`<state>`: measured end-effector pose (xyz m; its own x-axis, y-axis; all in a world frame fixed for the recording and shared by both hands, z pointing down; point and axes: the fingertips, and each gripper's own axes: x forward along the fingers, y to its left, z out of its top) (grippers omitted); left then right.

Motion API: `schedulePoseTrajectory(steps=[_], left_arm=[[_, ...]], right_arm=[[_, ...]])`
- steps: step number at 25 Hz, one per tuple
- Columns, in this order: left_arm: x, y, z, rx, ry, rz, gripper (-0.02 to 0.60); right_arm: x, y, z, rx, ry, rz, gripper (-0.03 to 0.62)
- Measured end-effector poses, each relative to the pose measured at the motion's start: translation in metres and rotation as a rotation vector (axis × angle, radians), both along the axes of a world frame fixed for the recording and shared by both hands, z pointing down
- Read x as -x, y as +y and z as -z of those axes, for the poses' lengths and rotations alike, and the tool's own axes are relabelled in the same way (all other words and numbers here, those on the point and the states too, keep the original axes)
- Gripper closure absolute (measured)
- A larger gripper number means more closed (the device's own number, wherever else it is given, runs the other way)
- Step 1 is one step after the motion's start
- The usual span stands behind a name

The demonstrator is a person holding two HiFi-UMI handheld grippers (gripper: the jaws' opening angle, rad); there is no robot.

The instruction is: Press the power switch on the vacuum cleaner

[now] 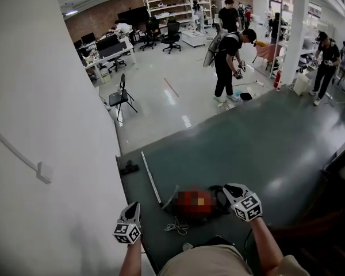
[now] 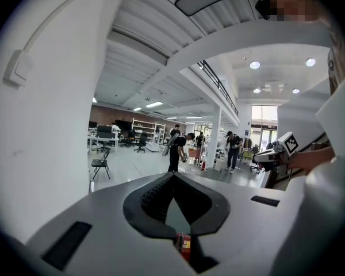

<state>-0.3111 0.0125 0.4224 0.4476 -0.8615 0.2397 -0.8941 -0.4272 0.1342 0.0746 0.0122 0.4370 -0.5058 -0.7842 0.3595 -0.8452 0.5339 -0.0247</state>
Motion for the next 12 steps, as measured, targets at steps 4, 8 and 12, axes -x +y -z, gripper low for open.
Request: schedulePoseTrajectory(steps=[4, 8, 12], left_arm=[[-0.02, 0.005, -0.044, 0.071, -0.012, 0.015, 0.578], [-0.074, 0.013, -0.085, 0.151, 0.033, -0.047, 0.578], [-0.123, 0.013, -0.106, 0.189, 0.03, -0.129, 0.578]], right_arm=[[-0.009, 0.004, -0.041, 0.053, 0.096, 0.025, 0.582], [-0.01, 0.013, -0.077, 0.117, 0.094, 0.057, 0.579], [0.005, 0.016, -0.105, 0.152, 0.076, 0.081, 0.567]])
